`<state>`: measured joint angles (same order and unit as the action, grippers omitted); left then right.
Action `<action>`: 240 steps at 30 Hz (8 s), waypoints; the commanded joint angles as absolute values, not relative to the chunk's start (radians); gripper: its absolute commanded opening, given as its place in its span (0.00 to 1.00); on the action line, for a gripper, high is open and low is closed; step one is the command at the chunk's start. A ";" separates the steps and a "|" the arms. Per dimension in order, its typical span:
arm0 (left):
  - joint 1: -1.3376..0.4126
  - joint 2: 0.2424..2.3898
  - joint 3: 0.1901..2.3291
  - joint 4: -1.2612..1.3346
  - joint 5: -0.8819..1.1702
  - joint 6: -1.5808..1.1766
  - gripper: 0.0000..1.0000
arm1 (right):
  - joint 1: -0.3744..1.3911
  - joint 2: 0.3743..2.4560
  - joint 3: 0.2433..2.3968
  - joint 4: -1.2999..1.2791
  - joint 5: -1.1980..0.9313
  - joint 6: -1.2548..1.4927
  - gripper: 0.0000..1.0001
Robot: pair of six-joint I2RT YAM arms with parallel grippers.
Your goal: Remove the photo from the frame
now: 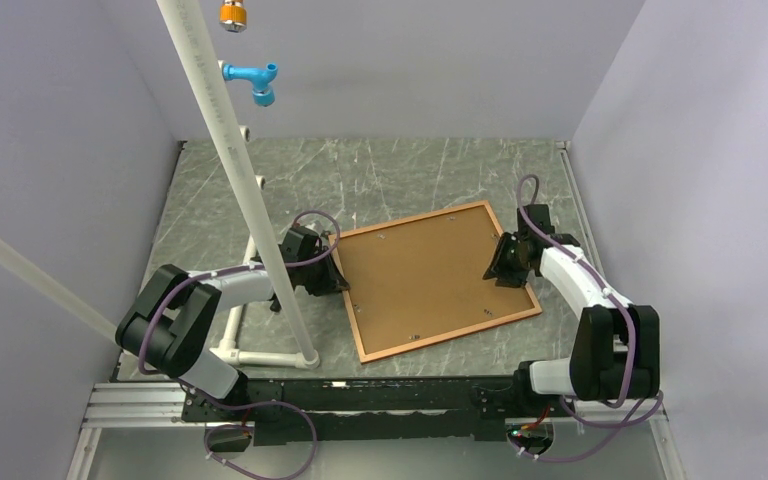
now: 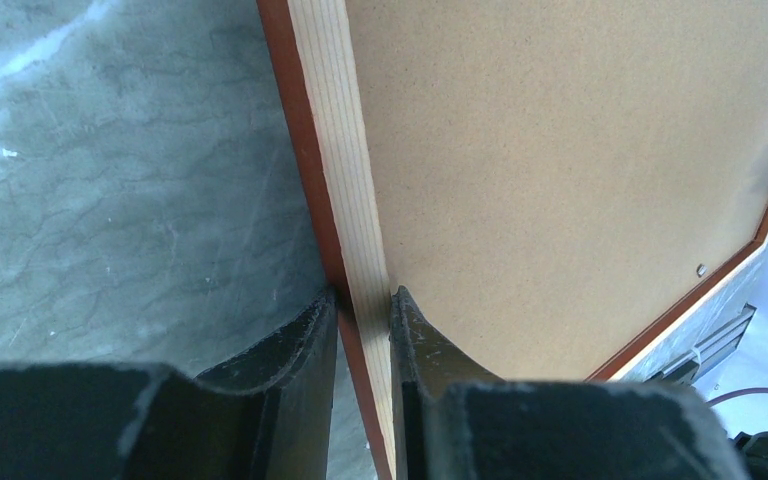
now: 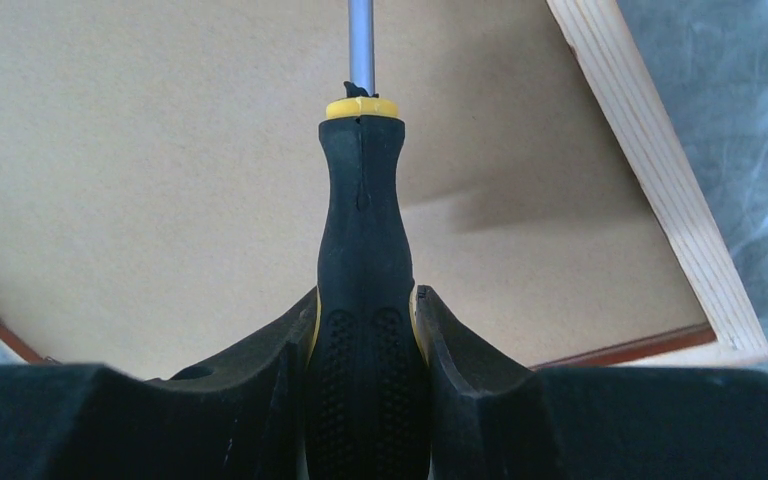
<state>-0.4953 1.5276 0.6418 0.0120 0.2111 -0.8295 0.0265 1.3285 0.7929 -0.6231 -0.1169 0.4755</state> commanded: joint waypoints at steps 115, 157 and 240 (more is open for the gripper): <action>-0.298 0.955 0.442 -0.122 0.494 -0.787 0.87 | 1.194 1.353 0.849 -0.422 0.052 0.240 0.75; -0.298 0.901 0.484 -0.257 0.467 -0.721 0.99 | 1.427 1.467 0.802 -0.179 0.221 -0.144 0.56; -0.391 1.001 0.562 0.071 0.589 -1.171 0.00 | 1.413 1.426 1.122 -0.822 0.897 0.469 0.98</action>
<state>-0.4053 1.0695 0.4503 0.2417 0.6674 -1.1870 1.3830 1.3712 1.0637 -0.6369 0.6666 0.2569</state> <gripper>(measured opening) 0.278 0.991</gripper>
